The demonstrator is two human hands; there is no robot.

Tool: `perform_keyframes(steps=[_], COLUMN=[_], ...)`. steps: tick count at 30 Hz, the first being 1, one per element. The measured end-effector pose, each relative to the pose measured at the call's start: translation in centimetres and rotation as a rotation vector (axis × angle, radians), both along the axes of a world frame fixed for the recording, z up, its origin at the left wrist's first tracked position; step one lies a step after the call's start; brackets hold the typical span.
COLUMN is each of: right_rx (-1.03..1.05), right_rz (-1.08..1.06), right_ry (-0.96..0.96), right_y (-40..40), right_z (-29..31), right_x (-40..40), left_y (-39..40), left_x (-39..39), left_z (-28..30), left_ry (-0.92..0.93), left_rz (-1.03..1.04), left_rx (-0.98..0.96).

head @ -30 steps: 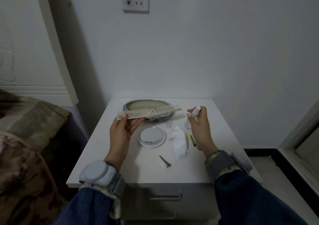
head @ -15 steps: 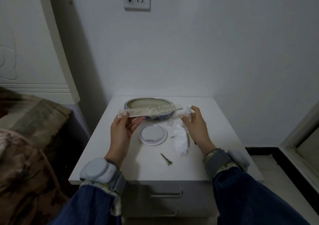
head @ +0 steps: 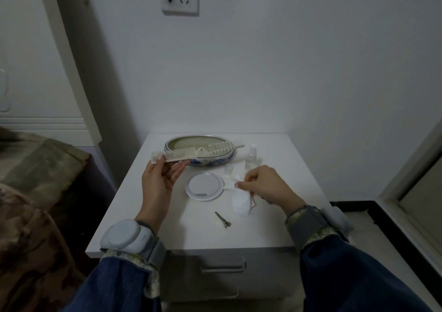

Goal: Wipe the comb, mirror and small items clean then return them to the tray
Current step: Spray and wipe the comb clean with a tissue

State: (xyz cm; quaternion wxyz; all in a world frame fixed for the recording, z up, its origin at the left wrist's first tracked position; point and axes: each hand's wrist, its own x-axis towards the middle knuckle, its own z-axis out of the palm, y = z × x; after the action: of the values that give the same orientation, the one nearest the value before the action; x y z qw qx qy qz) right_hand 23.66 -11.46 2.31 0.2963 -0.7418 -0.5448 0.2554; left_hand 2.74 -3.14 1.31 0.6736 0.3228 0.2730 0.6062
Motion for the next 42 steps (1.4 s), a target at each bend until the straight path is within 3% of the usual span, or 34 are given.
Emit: perform_keyframes(steps=[5, 10, 13, 17, 23, 27, 31, 37, 42], right_rx=[0.398, 0.818, 0.847, 0.726, 0.945, 0.624, 0.328, 0.343, 0.269], right_rz=[-0.036, -0.270, -0.289, -0.082, -0.152, 0.137, 0.214, 0.109, 0.125], right_ry=[0.366, 0.523, 0.354, 0.214, -0.110, 0.035, 0.382, 0.508, 0.410], right_y=[0.1, 0.2, 0.2, 0.6, 0.8, 0.9, 0.3, 0.6, 0.7], right_z=[1.1, 2.7, 2.6, 1.6, 1.8, 1.3, 2.0, 1.3, 1.2], right_x=[-0.2, 0.3, 0.2, -1.0, -1.6, -1.8, -1.6, -1.8, -1.8], left_y=[-0.1, -0.2, -0.4, -0.6, -0.9, -0.9, -0.8, -1.0, -1.0], left_x=[-0.1, -0.3, -0.1, 0.1, -0.1, 0.1, 0.0, 0.1, 0.1], left_z=[0.0, 0.1, 0.0, 0.2, 0.3, 0.5, 0.4, 0.3, 0.3], left_ry=[0.064, 0.146, 0.178, 0.213, 0.265, 0.225, 0.206, 0.245, 0.259], left_rz=[0.020, 0.050, 0.023, -0.012, -0.044, -0.033, -0.005, -0.037, -0.061], left_rx=[0.014, 0.044, 0.063, 0.088, 0.103, 0.088, 0.095, 0.131, 0.157])
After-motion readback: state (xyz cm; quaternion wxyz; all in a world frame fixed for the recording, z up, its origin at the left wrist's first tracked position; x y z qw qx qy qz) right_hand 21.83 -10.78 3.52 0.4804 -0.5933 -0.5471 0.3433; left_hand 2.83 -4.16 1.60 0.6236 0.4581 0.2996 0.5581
